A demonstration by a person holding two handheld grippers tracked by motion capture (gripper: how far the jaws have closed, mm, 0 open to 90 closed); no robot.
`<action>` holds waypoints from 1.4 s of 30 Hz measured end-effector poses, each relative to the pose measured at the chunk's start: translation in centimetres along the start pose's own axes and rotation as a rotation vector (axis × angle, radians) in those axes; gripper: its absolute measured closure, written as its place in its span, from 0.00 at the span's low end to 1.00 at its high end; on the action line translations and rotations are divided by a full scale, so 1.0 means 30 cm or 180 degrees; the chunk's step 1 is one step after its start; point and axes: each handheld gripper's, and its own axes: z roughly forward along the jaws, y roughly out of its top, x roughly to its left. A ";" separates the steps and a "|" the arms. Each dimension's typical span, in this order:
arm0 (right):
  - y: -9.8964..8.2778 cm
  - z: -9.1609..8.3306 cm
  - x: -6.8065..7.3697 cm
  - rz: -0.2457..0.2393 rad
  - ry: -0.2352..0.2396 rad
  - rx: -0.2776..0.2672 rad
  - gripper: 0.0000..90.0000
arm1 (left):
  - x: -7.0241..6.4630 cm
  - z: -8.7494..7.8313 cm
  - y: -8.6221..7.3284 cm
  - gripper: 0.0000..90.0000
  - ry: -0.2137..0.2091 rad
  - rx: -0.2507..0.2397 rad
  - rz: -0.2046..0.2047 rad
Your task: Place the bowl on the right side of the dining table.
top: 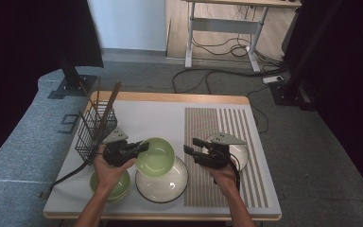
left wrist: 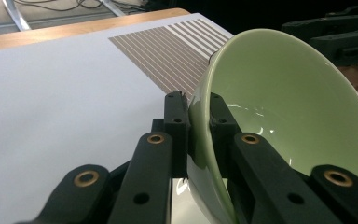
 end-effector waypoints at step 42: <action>0.009 0.040 0.067 -0.0088 0.0156 0.0114 0.51 | -0.021 0.078 -0.011 0.91 -0.0002 0.0098 -0.0025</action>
